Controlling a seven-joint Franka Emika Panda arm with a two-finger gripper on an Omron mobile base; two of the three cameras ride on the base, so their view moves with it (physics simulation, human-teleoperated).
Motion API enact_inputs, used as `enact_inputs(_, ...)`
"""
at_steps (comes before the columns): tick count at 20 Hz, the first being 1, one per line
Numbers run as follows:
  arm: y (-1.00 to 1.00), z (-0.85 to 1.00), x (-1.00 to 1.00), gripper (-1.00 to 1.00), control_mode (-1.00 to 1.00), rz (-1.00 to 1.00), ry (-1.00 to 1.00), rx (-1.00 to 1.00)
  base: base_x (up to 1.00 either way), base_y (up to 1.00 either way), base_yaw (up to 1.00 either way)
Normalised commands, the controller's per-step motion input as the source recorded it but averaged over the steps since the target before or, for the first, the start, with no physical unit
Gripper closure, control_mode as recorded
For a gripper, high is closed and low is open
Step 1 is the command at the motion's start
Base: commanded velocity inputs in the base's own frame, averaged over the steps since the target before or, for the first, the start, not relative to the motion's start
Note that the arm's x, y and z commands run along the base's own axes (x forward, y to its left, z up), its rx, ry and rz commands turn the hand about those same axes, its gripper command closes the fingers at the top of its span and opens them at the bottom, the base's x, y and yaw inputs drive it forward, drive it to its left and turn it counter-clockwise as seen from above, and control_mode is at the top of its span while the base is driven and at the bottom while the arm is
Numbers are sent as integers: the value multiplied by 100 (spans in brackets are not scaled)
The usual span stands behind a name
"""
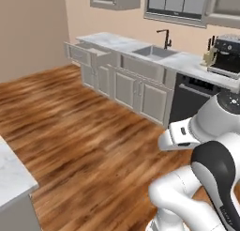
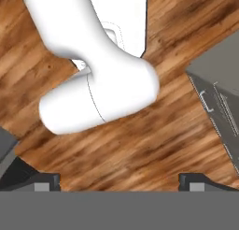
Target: Organize the utensils by type. Pick up the wooden spoons from the counter and place them in the open cabinet. Then pick up the metallic utensils from the counter and place them in the open drawer.
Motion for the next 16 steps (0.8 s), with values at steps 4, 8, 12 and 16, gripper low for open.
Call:
enact_inputs(4, 0, 0, 0, -100, 100, 0, 0, 0, 100, -11, 59)
enact_inputs(8, 0, 0, 0, -100, 100, 0, 0, 0, 100, -10, 56)
enact_inputs(12, 0, 0, 0, -100, 100, 0, 0, 0, 86, -24, 54)
enact_inputs(16, 0, 0, 0, -100, 100, 0, 0, 0, 59, -37, 55)
